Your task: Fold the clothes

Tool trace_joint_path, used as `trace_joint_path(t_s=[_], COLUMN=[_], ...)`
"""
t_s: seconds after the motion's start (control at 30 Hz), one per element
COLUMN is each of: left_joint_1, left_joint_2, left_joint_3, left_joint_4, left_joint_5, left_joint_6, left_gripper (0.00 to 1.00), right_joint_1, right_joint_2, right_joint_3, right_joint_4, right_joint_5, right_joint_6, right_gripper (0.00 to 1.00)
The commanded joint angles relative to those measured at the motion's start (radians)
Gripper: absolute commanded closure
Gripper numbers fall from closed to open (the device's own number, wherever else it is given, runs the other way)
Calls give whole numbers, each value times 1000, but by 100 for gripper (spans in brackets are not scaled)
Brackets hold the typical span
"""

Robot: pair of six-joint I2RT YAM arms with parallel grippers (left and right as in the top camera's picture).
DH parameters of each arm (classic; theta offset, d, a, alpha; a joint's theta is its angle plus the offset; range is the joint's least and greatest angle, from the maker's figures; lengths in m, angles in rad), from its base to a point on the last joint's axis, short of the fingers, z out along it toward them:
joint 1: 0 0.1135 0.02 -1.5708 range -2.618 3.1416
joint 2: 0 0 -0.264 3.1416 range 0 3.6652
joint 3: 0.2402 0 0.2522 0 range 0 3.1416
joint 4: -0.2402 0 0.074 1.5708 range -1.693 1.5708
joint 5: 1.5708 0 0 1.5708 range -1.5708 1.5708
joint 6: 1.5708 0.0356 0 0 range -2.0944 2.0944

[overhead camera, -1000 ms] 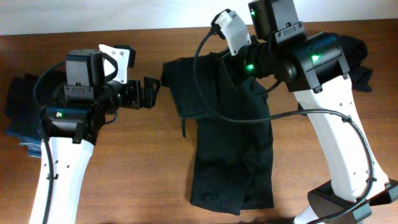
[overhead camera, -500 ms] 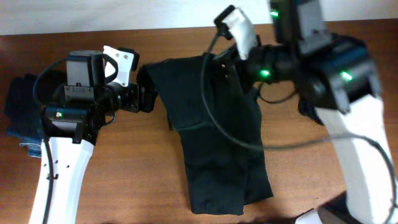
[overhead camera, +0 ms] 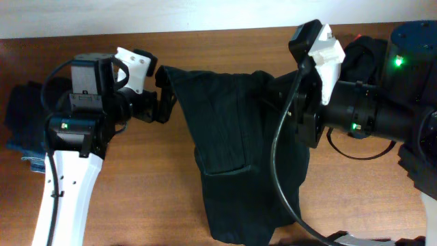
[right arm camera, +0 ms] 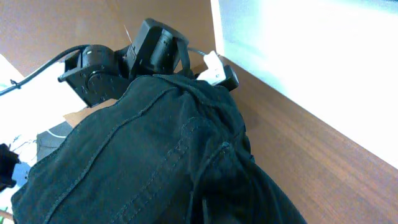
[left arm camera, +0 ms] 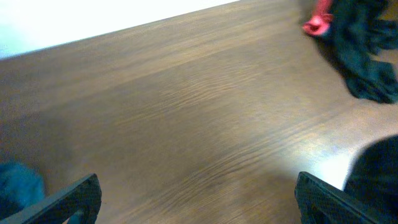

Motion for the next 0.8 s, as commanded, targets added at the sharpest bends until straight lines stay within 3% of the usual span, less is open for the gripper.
trace_joint_path(t_s=[0.0, 0.23, 0.4, 0.53, 0.77], left_joint_1=[0, 0, 0, 0, 0], left_joint_2=[-31, -167, -232, -262, -256], left_joint_3=[13, 13, 13, 13, 13], left_joint_4=[21, 44, 49, 54, 49], left_joint_5=[149, 203, 223, 324, 352], left_joint_6=[118, 228, 244, 293, 334], left_gripper=[5, 7, 7, 7, 9], right_joint_1=[3, 3, 3, 3, 3], right_joint_2=[-7, -14, -51, -80, -129], right_joint_3=[23, 23, 23, 23, 23], right_joint_4=[10, 31, 83, 85, 102], right_joint_5=[-29, -30, -30, -31, -74], right_joint_6=[3, 3, 3, 7, 6], right_gripper=[96, 96, 96, 96, 96])
